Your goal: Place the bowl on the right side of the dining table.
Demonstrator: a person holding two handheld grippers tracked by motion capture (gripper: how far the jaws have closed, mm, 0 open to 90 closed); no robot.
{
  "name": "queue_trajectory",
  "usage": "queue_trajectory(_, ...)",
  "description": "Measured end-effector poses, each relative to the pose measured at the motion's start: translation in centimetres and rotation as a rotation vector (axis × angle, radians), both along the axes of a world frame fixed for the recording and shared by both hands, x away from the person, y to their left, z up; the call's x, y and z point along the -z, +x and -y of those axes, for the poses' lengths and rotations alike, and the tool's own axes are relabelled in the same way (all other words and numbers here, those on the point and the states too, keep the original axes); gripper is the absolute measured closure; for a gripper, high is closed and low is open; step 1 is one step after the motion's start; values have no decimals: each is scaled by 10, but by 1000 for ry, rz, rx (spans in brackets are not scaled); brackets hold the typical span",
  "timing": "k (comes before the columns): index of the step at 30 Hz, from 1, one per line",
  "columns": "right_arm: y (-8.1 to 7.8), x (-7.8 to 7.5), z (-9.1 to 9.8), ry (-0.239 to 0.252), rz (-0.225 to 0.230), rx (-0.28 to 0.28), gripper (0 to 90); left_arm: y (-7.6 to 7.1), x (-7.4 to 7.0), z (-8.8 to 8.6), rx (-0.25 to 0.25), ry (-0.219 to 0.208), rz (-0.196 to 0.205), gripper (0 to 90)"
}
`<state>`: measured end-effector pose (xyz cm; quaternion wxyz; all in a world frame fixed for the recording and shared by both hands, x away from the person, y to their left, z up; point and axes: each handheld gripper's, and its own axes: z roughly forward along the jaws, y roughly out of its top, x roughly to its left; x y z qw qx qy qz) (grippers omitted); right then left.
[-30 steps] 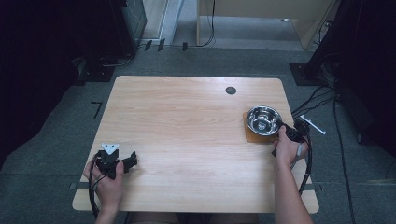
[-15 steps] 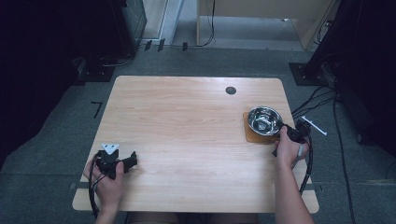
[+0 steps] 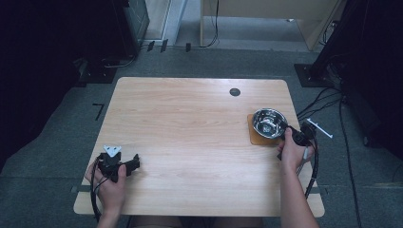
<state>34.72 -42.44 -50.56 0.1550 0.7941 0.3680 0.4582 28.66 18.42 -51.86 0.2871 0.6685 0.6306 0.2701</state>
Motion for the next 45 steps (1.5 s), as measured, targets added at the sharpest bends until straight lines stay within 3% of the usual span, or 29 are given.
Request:
queue_trajectory(3, -1, -1, -3, -37, -7, 2, 431, 0, 0, 0, 0, 0, 0, 75)
queue_trajectory(4, -1, -1, -3, -37, -7, 2, 431, 0, 0, 0, 0, 0, 0, 75)
queue_trajectory(5, -2, -2, -3, -60, -6, -6, 355, 0, 0, 0, 0, 0, -1, 75)
queue_trajectory(8, -4, -4, -5, -89, -7, -47, 300, 0, 0, 0, 0, 0, -1, 75)
queue_trajectory(20, -12, -14, -12, -195, -7, -43, 273, 0, 0, 0, 0, 0, -1, 75)
queue_trajectory(32, -22, -20, -22, -328, -6, -119, 249, 0, 0, 0, 0, 0, -1, 75)
queue_trajectory(45, -30, -23, -31, -407, -6, -159, 228, 0, 0, 0, 0, 0, -1, 75)
